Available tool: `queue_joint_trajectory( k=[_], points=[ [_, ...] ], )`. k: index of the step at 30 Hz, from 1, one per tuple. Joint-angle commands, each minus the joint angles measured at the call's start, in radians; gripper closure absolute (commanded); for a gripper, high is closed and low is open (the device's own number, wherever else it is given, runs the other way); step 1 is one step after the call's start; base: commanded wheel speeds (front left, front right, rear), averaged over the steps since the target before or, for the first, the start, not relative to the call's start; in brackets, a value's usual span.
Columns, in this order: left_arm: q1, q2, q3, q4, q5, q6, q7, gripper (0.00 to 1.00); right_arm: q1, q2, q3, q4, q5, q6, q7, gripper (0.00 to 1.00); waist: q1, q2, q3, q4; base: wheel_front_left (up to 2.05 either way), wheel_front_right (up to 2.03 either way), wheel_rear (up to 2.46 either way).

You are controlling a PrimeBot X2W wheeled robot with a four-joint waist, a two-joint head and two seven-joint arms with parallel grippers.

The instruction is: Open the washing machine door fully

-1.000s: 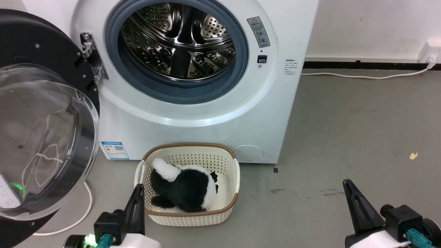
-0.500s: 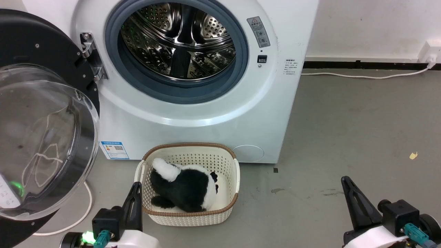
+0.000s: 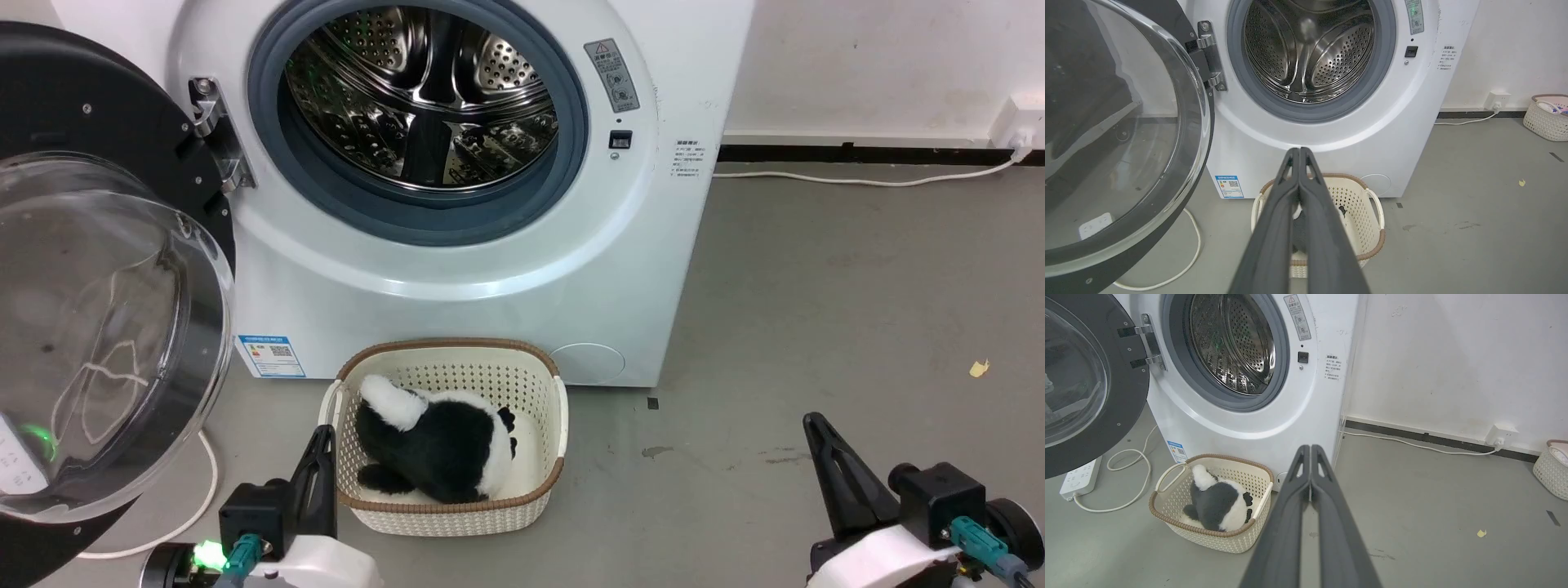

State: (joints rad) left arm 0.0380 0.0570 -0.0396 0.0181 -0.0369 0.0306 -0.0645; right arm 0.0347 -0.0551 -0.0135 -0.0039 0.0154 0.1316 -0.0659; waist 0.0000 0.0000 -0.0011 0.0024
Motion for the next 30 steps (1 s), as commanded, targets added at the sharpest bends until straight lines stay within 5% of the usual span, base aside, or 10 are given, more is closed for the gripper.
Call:
queue_joint_trajectory(
  k=[1,30],
  points=[
    [-0.016,0.000,0.006,-0.005,0.005,-0.006,0.004,1.00,-0.011,0.004,0.002,0.002,-0.007,-0.001,0.005,1.00,0.0000,0.0000,0.000,0.000,0.00,0.00,0.00],
    [-0.038,-0.007,0.040,-0.018,0.037,-0.031,0.065,1.00,-0.035,0.005,0.014,0.004,-0.015,-0.001,0.066,1.00,0.0000,0.0000,0.001,-0.002,0.00,0.00,0.00]
  ],
)
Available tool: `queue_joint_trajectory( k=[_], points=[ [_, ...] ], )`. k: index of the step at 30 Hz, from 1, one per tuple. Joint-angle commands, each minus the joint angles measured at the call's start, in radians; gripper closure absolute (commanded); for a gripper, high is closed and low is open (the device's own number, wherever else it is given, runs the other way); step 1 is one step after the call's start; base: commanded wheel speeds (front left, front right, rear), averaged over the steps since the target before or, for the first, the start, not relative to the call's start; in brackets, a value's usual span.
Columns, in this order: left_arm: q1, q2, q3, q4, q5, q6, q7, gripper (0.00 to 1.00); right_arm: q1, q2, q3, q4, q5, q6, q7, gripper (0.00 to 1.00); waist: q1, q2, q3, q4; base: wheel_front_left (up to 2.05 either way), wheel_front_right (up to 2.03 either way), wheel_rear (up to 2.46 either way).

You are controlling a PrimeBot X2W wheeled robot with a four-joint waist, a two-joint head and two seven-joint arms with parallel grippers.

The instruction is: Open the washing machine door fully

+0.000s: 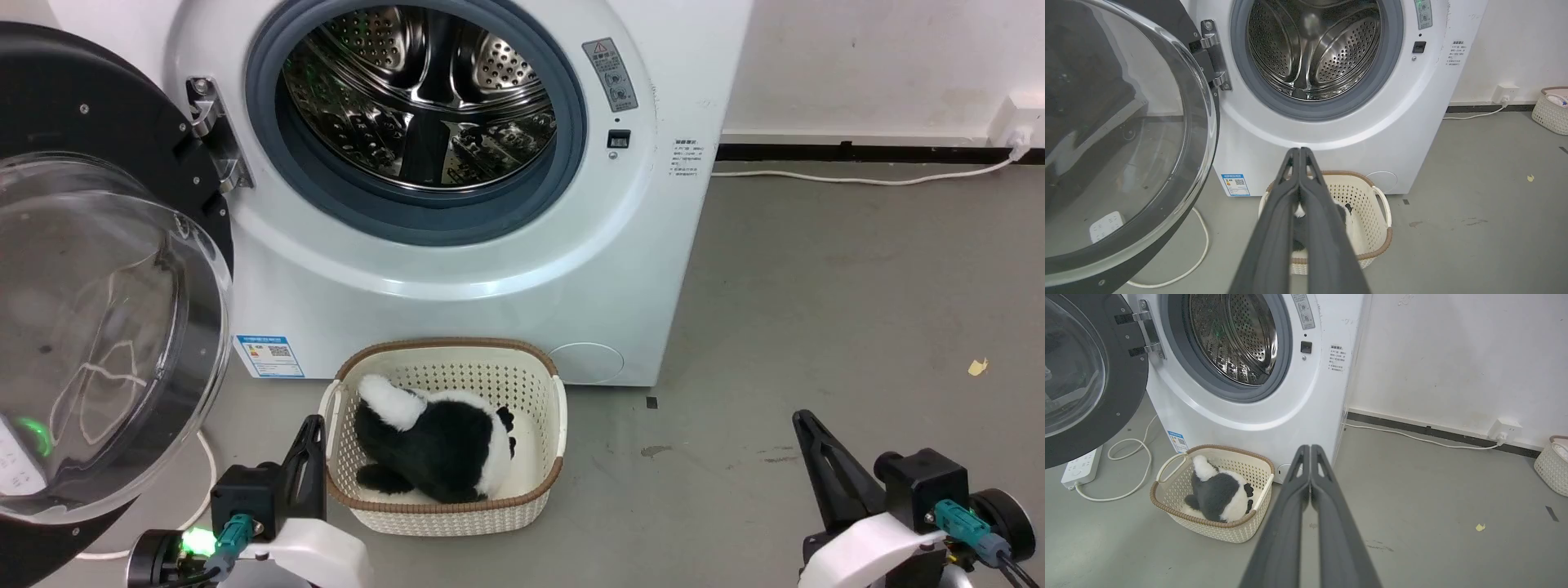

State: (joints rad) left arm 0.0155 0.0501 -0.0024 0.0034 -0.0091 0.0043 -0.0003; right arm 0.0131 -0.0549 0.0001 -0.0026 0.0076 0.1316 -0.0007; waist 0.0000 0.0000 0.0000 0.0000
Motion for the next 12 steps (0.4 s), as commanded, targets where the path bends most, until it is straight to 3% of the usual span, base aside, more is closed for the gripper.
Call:
queue_joint_trajectory(
  k=[1,12],
  points=[
    [-0.015,0.000,0.002,-0.003,0.009,-0.004,0.000,1.00,-0.013,0.005,0.000,0.003,-0.008,-0.001,0.001,1.00,0.0000,0.0000,0.000,0.000,0.00,0.00,0.00],
    [-0.015,0.000,0.002,-0.003,0.009,-0.004,0.000,1.00,-0.013,0.005,0.000,0.003,-0.008,-0.001,0.001,1.00,0.0000,0.0000,0.000,0.000,0.00,0.00,0.00]
  ],
)
